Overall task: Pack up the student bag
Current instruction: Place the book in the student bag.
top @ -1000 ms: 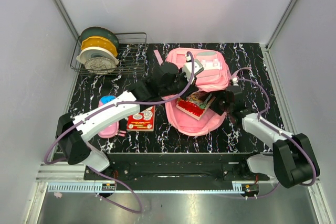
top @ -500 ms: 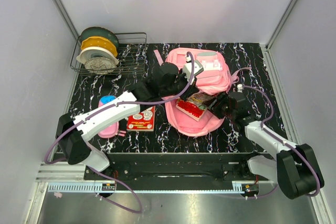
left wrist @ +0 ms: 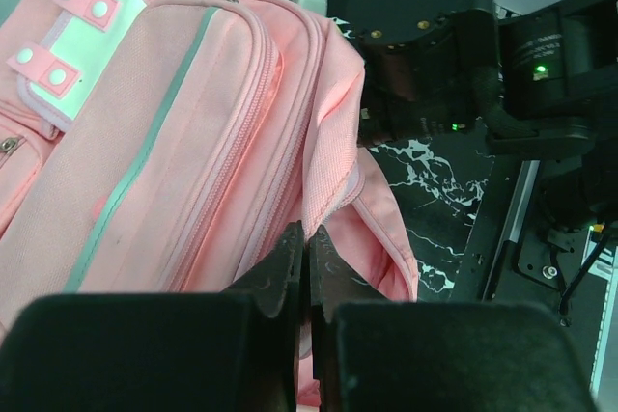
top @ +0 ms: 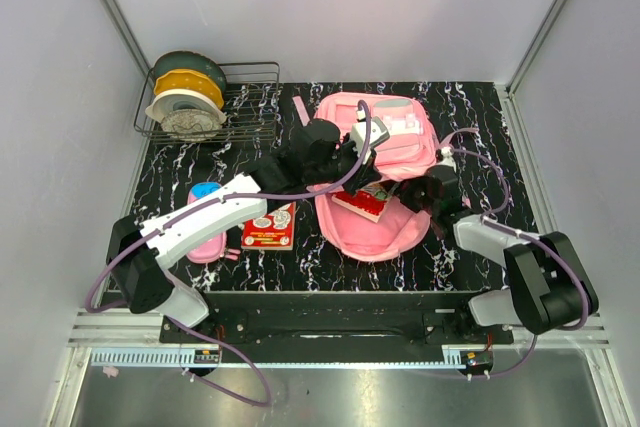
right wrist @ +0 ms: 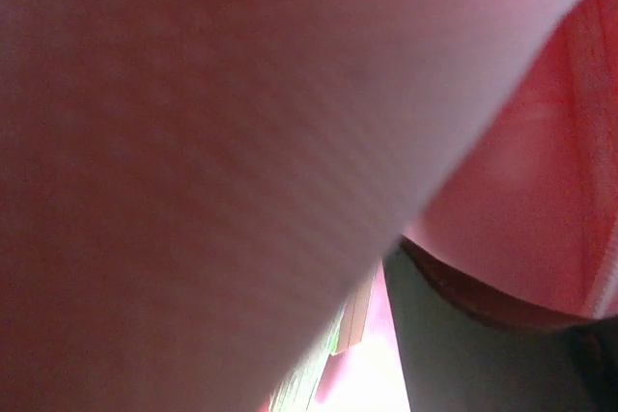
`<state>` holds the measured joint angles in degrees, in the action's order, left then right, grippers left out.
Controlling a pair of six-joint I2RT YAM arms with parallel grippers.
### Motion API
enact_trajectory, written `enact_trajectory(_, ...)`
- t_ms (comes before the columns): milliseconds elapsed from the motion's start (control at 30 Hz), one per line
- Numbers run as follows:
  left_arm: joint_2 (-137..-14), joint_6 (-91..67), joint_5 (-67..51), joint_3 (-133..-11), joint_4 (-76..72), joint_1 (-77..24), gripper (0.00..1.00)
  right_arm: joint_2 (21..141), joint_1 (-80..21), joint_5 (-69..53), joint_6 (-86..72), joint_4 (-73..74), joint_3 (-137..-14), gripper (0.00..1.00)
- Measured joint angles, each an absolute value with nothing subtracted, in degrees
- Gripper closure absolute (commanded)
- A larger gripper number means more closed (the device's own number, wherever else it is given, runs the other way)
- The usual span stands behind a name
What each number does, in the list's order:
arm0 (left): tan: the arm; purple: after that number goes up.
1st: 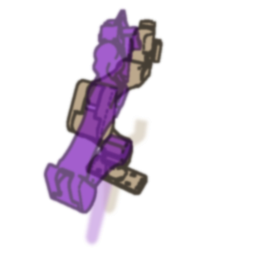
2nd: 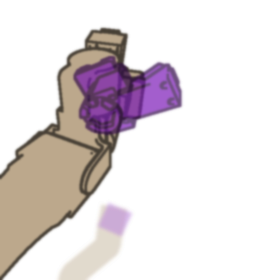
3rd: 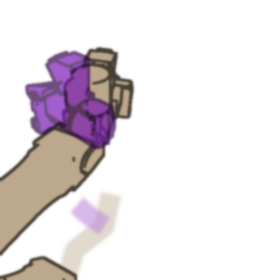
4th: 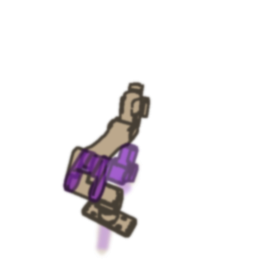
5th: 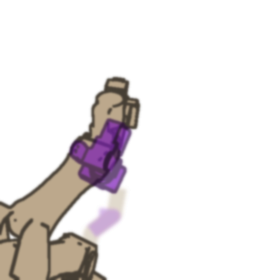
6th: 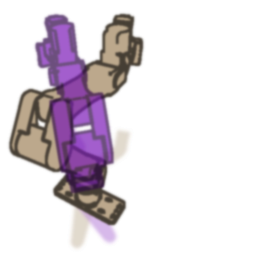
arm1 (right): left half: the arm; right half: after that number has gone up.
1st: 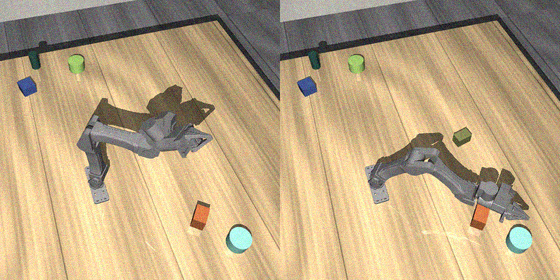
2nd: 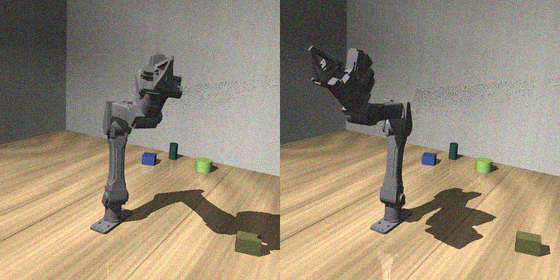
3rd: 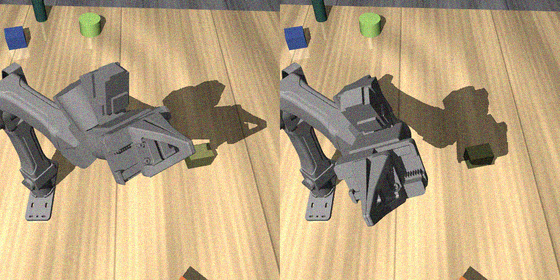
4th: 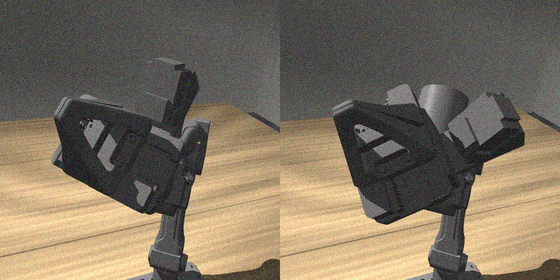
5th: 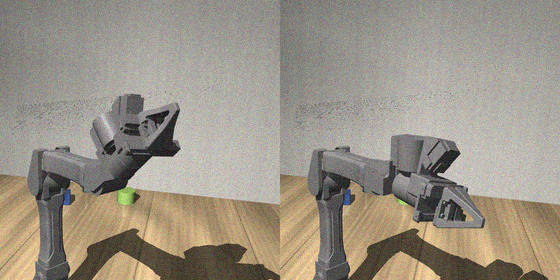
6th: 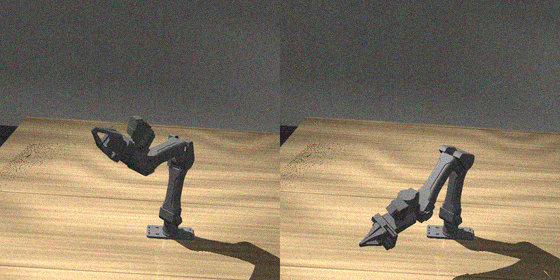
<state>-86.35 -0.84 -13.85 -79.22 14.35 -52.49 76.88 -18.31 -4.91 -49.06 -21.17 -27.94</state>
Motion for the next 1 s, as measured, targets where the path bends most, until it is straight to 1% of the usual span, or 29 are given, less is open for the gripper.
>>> enact_trajectory(233, -86.35, -0.40, -15.25, -79.22, 14.20, -52.45, 1.00, 81.76, -18.11, -5.21, -41.82, -22.37, -32.10, 0.20)
enact_trajectory(333, -86.35, -0.43, -15.62, -79.22, 14.11, -52.45, 1.00, 81.38, -18.11, -5.21, -42.33, -21.63, -32.34, 0.18)
enact_trajectory(500, -86.35, -0.40, -16.08, -79.22, 14.13, -52.45, 1.00, 81.06, -18.11, -7.20, -45.15, -19.84, -32.49, 0.20)
enact_trajectory(600, -86.54, 0.03, -16.67, -79.22, 14.04, -52.45, 1.00, 82.17, -18.11, -8.91, -46.89, -22.70, -32.40, 0.26)
enact_trajectory(633, -86.78, 0.25, -16.97, -79.22, 13.87, -52.42, 1.00, 82.81, -18.11, -9.21, -47.40, -24.29, -32.14, 0.30)
enact_trajectory(767, -87.92, 0.86, -18.90, -79.24, 13.76, -52.38, 1.00, 86.08, -18.28, -9.47, -48.23, -32.05, -29.95, 0.56)
enact_trajectory(867, -88.79, 1.06, -20.27, -79.26, 13.72, -52.27, 1.00, 89.62, -18.46, -9.21, -47.59, -39.18, -28.86, 0.64)
enact_trajectory(900, -89.03, 1.06, -20.64, -79.35, 13.80, -52.25, 1.00, 90.70, -18.55, -9.17, -47.29, -41.47, -28.73, 0.62)
enact_trajectory(967, -89.21, 1.19, -21.08, -79.37, 13.85, -52.18, 1.00, 93.32, -18.74, -9.21, -46.30, -46.89, -28.58, 0.46)
enact_trajectory(1000, -89.21, 1.28, -21.21, -79.37, 13.87, -52.16, 1.00, 94.50, -18.85, -9.21, -45.84, -49.08, -28.58, 0.35)
